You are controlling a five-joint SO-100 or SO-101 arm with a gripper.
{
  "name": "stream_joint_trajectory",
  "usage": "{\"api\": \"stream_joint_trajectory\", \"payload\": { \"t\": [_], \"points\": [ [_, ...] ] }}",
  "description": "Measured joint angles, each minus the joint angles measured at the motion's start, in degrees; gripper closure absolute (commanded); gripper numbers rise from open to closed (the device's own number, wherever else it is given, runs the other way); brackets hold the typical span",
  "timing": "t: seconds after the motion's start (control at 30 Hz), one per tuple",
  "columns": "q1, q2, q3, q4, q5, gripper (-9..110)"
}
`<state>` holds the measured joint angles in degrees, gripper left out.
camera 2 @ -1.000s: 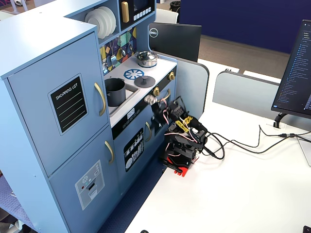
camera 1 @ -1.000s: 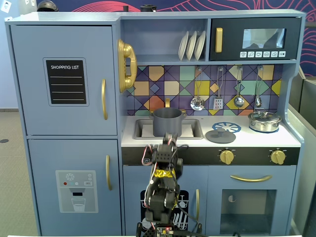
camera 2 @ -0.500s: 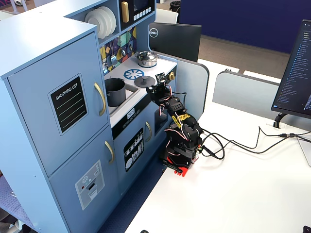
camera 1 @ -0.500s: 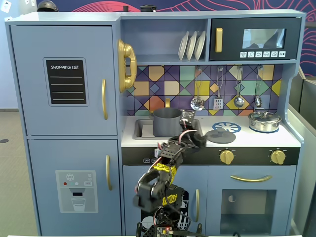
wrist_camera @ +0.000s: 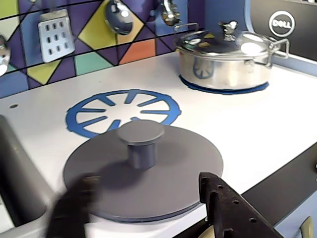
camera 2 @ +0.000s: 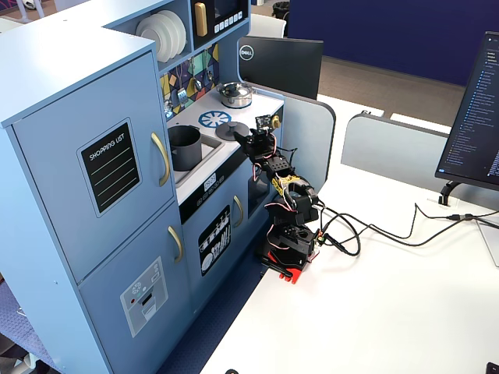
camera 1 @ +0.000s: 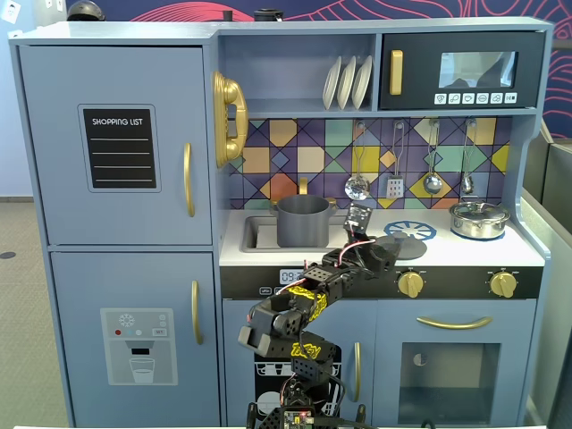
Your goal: Pick up the lid from the counter and put it on the gray recipient
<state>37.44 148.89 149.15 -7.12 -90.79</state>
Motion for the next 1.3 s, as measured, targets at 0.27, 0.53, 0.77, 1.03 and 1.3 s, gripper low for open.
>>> {"api": "stream_joint_trajectory", "payload": {
  "t": [0.27,0.53,0.77,1.03,1.3],
  "points": [
    [0.0,-10.4,-4.6,-3.0,0.2,70],
    [0.0,-20.6,-11.7,-6.2,0.2,71],
    [0.0,-25.8,-15.4,-6.6,0.2,73],
    [0.0,-30.8,-18.5,-6.6,0.1,73],
    [0.0,-34.6,-21.8,-8.0,0.0,74]
  ]
}}
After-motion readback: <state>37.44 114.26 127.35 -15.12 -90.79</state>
